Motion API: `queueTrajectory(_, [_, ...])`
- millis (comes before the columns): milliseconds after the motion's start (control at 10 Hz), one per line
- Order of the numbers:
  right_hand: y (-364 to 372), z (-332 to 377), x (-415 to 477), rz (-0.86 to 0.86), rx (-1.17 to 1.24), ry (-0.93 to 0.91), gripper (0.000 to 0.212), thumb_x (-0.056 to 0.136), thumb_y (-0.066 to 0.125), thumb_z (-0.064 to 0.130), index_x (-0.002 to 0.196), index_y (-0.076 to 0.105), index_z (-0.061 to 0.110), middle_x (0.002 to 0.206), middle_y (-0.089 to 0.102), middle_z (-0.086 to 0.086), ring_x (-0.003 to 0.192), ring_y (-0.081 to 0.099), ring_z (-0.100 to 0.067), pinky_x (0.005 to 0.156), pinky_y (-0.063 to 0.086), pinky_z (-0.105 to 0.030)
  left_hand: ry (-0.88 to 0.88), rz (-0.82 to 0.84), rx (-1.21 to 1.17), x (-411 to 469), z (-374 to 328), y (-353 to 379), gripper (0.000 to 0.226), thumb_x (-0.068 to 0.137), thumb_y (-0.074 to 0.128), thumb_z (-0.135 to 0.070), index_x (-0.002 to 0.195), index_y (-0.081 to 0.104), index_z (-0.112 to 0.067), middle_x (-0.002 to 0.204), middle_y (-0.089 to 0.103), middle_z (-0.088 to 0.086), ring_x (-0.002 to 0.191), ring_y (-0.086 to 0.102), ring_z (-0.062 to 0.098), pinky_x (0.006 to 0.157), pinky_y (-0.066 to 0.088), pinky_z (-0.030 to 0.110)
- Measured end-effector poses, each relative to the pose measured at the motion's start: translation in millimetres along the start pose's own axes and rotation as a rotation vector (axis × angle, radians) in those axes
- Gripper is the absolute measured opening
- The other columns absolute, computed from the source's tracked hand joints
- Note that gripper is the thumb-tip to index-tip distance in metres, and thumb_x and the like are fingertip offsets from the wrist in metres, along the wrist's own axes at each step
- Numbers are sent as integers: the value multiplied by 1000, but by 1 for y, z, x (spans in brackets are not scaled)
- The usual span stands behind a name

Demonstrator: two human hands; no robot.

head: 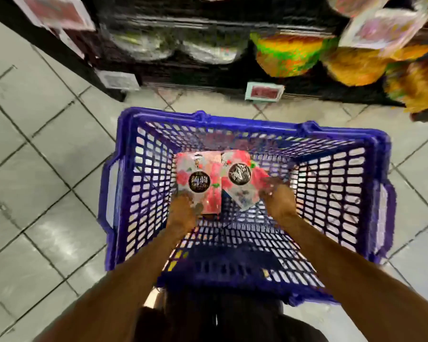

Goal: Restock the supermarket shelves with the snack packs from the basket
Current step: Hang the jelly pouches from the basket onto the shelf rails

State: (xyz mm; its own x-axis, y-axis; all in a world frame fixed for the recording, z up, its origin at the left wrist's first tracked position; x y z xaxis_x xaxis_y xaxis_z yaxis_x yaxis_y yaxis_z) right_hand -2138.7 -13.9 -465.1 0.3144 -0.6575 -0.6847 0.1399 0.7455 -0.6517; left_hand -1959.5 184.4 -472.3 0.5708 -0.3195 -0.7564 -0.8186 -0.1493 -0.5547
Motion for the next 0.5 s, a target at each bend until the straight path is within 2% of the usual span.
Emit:
queueTrajectory(100, [22, -3, 34, -64, -62, -17, 52, 91, 64, 27, 138, 49, 10, 139, 52, -15, 127, 49, -34, 97, 39, -33, -164, 30, -125, 48, 25, 29, 47, 100, 52, -23, 136, 45, 6, 112, 59, 11, 125, 51, 38, 78, 51, 13])
queueTrajectory(200, [43, -7, 47, -88, -111, 45, 80, 78, 75, 42, 142, 38, 11, 146, 44, -14, 131, 44, -34, 103, 37, -39, -186, -143, -11, 56, 25, 31, 88, 87, 61, -51, 146, 28, 5, 144, 39, 23, 137, 35, 41, 103, 42, 36])
queueTrajectory(300, [62, -16, 44, -16, 18, 196, 83, 65, 84, 50, 130, 48, 14, 125, 63, -8, 112, 60, -28, 88, 47, -31, -250, -48, -184, 53, 26, 51, 94, 76, 79, -45, 146, 34, -2, 148, 44, 18, 134, 45, 31, 101, 40, 34])
queueTrajectory(400, [84, -22, 19, 170, 379, 327, 54, 66, 88, 40, 103, 64, 9, 93, 72, -2, 80, 65, -18, 53, 47, -15, -339, 107, -674, 39, 16, 53, 55, 83, 76, -30, 127, 57, -3, 133, 61, 13, 115, 61, 23, 90, 47, 24])
queueTrajectory(500, [67, -24, -33, 117, 804, 431, 66, 59, 93, 26, 109, 61, -3, 93, 72, -16, 77, 68, -27, 56, 47, -22, -251, 158, -694, 5, 3, 22, 37, 78, 79, -6, 112, 66, -5, 117, 69, 13, 88, 66, 16, 67, 51, 16])
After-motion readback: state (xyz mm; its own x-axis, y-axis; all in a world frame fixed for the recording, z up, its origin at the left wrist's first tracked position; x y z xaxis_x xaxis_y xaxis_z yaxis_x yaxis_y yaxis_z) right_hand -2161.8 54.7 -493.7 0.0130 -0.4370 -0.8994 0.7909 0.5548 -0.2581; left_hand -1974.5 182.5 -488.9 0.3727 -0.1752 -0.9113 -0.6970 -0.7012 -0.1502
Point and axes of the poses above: each hand's wrist, its own x-axis towards the middle knuckle, its own y-axis out of the palm, z = x × y, the point moved 8 cm from there along x, towards the middle knuckle
